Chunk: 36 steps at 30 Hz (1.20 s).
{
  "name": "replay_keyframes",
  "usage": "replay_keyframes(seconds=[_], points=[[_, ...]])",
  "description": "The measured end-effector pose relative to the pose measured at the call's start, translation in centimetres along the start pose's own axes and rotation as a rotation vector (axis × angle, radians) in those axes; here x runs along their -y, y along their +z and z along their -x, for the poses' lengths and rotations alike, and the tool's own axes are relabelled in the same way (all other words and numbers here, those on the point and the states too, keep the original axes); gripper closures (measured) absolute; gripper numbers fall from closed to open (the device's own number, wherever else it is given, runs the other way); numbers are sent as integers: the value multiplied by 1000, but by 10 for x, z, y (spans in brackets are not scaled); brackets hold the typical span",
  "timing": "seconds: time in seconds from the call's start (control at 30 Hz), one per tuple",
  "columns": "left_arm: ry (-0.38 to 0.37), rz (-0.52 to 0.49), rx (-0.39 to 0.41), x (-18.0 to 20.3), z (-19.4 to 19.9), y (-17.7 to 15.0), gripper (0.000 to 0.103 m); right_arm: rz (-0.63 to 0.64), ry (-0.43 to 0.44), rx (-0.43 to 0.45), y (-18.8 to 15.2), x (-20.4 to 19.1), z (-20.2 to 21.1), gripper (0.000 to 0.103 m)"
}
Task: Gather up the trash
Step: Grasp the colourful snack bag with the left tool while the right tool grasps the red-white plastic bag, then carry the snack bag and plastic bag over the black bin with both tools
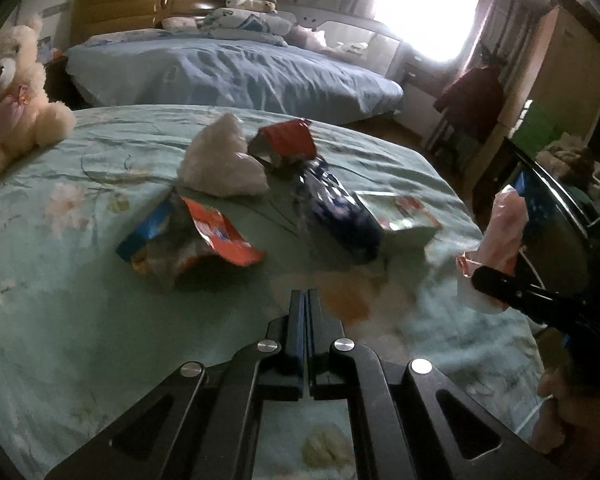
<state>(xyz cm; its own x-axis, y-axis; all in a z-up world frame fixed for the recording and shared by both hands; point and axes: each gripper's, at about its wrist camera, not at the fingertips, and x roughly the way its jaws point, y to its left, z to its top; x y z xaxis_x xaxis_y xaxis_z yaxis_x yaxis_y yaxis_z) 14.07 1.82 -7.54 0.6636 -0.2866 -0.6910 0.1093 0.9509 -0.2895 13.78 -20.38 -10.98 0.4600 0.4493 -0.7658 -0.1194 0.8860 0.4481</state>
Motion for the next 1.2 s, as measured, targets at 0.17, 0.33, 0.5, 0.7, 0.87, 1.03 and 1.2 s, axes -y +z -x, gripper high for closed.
replay_keyframes(seconds=[0.17, 0.33, 0.5, 0.7, 0.87, 1.03, 1.2], points=[[43, 58, -1, -10, 13, -2, 95, -9, -27, -74, -10, 15, 1, 67], [96, 134, 63, -21, 32, 4, 48, -60, -18, -74, -20, 29, 12, 47], [97, 206, 70, -28, 25, 14, 34, -134, 16, -62, -27, 41, 24, 40], [117, 270, 36, -42, -11, 25, 38, -288, 31, -17, -29, 63, 37, 40], [92, 258, 10, -46, -31, 28, 79, -387, 18, 49, -17, 80, 33, 38], [89, 197, 32, -39, -24, 26, 88, -327, -15, 53, -4, 69, 14, 57], [50, 168, 33, -29, -9, 12, 91, -226, -24, 58, -6, 54, 14, 70]])
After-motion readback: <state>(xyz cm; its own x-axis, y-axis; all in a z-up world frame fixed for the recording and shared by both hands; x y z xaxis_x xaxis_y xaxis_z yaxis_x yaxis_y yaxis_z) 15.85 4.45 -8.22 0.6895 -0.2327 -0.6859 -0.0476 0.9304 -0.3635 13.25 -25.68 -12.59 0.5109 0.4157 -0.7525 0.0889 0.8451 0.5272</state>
